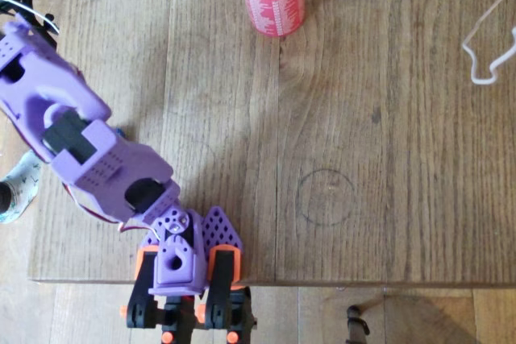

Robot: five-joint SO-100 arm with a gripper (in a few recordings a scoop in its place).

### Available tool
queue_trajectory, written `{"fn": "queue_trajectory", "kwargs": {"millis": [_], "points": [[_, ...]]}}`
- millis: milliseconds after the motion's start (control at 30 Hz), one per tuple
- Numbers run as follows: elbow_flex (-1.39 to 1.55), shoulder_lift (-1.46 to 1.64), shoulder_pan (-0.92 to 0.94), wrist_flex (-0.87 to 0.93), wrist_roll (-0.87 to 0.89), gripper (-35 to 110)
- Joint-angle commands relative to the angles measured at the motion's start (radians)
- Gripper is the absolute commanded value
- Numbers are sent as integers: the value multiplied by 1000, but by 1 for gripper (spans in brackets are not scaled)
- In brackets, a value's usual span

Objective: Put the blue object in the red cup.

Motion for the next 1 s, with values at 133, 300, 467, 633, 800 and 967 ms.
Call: {"fn": "queue_trajectory", "kwargs": {"millis": [133,300,467,633,800,967], "points": [[-40,11,17,-12,-21,1],[-35,9,25,32,-57,25],[-29,8,38,83,-107,43],[-29,-6,31,110,-117,44],[-29,-55,5,140,-95,44],[-28,-127,-14,137,-74,44]]}}
